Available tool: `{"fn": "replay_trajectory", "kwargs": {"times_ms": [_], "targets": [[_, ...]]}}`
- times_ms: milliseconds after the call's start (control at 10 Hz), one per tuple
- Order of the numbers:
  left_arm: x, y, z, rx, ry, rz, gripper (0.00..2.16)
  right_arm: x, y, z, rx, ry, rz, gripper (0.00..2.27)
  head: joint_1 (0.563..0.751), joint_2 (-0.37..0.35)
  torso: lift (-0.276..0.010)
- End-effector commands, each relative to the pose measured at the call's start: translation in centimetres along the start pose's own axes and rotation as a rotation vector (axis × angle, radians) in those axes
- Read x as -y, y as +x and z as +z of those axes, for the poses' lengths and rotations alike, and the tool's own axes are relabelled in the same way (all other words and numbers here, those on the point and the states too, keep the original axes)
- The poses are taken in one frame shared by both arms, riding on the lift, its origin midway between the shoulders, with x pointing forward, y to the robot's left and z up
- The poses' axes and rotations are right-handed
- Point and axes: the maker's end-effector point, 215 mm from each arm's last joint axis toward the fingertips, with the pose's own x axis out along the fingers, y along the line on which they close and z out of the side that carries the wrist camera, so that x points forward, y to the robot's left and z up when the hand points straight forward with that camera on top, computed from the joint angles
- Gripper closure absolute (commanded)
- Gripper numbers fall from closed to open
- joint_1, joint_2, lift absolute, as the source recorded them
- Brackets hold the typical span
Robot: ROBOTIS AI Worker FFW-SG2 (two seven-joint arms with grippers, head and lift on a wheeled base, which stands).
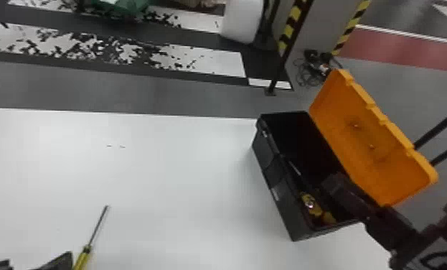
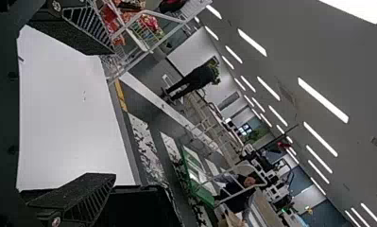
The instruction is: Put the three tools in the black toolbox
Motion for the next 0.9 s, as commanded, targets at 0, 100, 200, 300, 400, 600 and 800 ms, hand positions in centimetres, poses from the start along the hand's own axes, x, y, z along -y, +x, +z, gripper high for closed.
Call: {"fn": "replay_trajectory", "kwargs": {"times_ms": [0,100,200,300,400,600,800], "targets": [[-0.9,0.7,5.3,0.081,0.006,0.02,0.09,0.0,0.0,0.2,0.003,-0.001,0.002,0.08,0.695,-0.192,-0.055],[-0.4,0.7,7.8,0.122,0.021,0.01,0.09,-0.1,-0.1,0.3,0.006,0.001,0.003,0.08,0.695,-0.163,-0.055],[0.1,0.5,9.4,0.151,0.036,0.001,0.08,-0.1,-0.2,0.3,0.01,0.0,0.003,0.08,0.695,-0.153,-0.055],[0.7,0.6,10.9,0.17,0.054,-0.01,0.08,-0.1,-0.2,0.3,0.009,0.001,0.004,0.08,0.695,-0.146,-0.055],[0.9,0.8,11.4,0.175,0.057,-0.011,0.08,-0.2,-0.2,0.4,0.011,0.001,0.006,0.08,0.695,-0.146,-0.055],[0.9,1.6,11.8,0.164,0.056,-0.017,0.08,-0.4,0.0,0.3,0.01,0.0,0.008,0.08,0.695,-0.148,-0.055],[1.6,3.9,8.9,0.081,0.047,-0.044,0.08,-0.4,0.0,0.4,0.008,-0.007,0.007,0.08,0.695,-0.15,-0.055]]}}
